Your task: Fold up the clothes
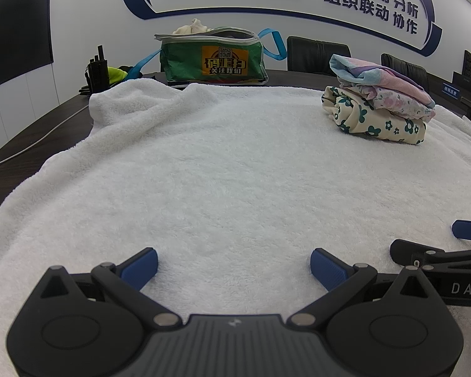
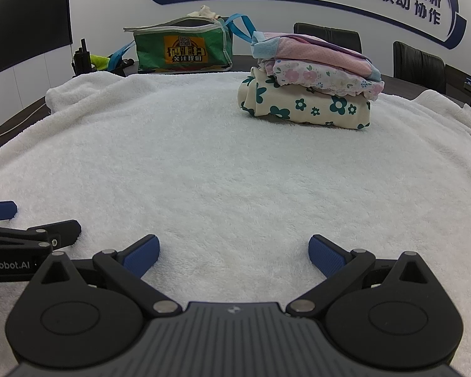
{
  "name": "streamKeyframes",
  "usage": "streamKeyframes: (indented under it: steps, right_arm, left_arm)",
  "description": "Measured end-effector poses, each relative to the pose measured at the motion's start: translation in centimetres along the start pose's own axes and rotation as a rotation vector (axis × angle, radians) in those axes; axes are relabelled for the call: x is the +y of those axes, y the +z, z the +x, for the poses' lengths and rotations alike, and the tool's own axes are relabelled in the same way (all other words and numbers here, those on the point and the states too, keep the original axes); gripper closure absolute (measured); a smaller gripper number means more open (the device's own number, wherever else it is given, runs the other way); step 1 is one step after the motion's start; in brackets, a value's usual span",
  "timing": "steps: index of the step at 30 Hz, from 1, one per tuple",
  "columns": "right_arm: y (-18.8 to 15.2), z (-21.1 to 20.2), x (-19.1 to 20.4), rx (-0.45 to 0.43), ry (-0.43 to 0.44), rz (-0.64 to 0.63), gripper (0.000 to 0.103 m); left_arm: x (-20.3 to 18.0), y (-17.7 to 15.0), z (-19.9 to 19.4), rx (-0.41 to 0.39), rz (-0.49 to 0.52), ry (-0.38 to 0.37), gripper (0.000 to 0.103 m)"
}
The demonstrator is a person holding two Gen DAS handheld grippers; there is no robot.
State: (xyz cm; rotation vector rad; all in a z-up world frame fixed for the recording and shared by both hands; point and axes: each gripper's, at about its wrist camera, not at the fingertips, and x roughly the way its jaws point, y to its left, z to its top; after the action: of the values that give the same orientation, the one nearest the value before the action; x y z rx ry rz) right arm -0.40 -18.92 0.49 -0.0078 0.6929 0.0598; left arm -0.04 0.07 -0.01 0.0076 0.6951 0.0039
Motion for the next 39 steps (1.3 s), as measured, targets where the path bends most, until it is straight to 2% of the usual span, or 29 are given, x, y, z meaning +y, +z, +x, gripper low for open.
streamKeyframes:
  steps: [19, 22, 26, 29, 31, 35, 39]
  right_arm:
    - [0.1, 0.0, 0.1, 0.001, -0.004, -0.004, 0.0]
    - [0.3, -0.3, -0.4, 0.009, 0.043, -0.015, 0.0]
    - [0.9, -1.2, -2.4, -0.003, 0.168, -0.005, 0.0]
    - [1.9, -2.6, -4.4, -0.084, 0.138, 0.014, 0.0]
    - [2.8, -3.0, -5.9, -0.104, 0.144, 0.013, 0.0]
    - [4.4, -3.5, -8.9, -0.128, 0.164, 0.033, 0.0]
    - [6.4, -2.6, -11.9, -0.144, 0.117, 0.05, 0.0]
  left_arm:
    - [0.1, 0.1, -0.2, 0.001, -0.006, -0.003, 0.0]
    - [0.2, 0.5, -1.1, -0.006, -0.045, -0.035, 0.0]
    - [-0.5, 1.5, -2.7, -0.077, -0.01, -0.1, 0.0]
    - [-1.9, 2.6, -2.8, -0.094, 0.068, -0.094, 0.0]
    - [-2.8, 3.4, -2.2, -0.089, 0.098, -0.074, 0.0]
    - [-4.3, 5.2, -1.0, -0.066, 0.098, -0.079, 0.0]
    - [-5.5, 7.2, 0.8, -0.056, 0.098, -0.11, 0.0]
